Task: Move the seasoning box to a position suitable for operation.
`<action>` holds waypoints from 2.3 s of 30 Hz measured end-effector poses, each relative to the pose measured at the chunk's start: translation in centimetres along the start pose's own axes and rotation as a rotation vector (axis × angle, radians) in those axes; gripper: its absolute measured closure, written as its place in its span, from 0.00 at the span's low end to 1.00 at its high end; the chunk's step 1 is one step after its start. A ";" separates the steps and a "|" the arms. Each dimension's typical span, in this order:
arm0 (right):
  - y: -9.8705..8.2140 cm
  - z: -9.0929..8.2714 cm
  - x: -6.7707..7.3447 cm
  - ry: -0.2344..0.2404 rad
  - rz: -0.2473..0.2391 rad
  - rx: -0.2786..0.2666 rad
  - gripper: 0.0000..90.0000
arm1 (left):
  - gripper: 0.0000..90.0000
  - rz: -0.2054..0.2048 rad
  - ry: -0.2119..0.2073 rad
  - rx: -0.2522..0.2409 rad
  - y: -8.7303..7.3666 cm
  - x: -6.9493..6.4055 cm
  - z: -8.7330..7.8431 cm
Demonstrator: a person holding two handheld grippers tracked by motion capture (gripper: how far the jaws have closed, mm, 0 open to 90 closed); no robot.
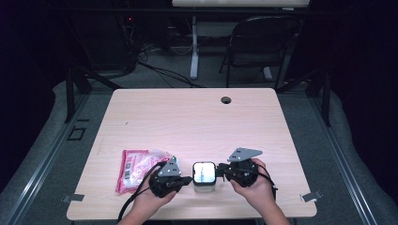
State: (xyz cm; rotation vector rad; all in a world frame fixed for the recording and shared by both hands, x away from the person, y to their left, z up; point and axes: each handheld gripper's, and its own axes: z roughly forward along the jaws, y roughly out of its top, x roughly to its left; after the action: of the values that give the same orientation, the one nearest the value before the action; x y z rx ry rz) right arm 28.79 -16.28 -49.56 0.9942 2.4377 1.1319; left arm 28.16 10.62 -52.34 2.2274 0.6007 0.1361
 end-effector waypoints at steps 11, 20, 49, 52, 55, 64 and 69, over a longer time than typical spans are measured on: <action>-0.1 -0.1 -0.1 0.010 0.006 0.004 0.94 | 1.00 0.005 -0.004 -0.005 0.1 0.1 -0.1; -0.2 -0.1 -0.2 0.014 0.014 0.000 0.94 | 0.99 0.004 -0.001 -0.021 0.3 0.1 -0.4; -0.5 -1.0 2.7 0.051 -0.060 0.031 0.63 | 0.98 0.029 -0.003 -0.074 2.3 0.0 -1.1; -0.7 -0.9 3.1 0.048 -0.073 0.041 0.60 | 0.98 0.033 -0.005 -0.074 2.5 0.0 -1.0; -0.7 -0.7 3.3 0.034 -0.077 0.048 0.59 | 0.98 0.029 -0.008 -0.073 2.6 -0.1 -1.0; -0.4 -0.1 4.4 -0.030 -0.099 0.034 0.53 | 0.98 0.039 0.002 -0.081 2.8 -0.4 -1.2; -0.2 0.1 4.8 -0.055 -0.094 0.013 0.52 | 0.97 0.038 -0.001 -0.086 2.9 -0.5 -1.2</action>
State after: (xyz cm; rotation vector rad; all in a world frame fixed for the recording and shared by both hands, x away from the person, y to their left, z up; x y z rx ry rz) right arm 25.22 -13.02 -49.61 0.8923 2.4243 1.0452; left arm 28.47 9.59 -49.42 2.1566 0.5424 0.1775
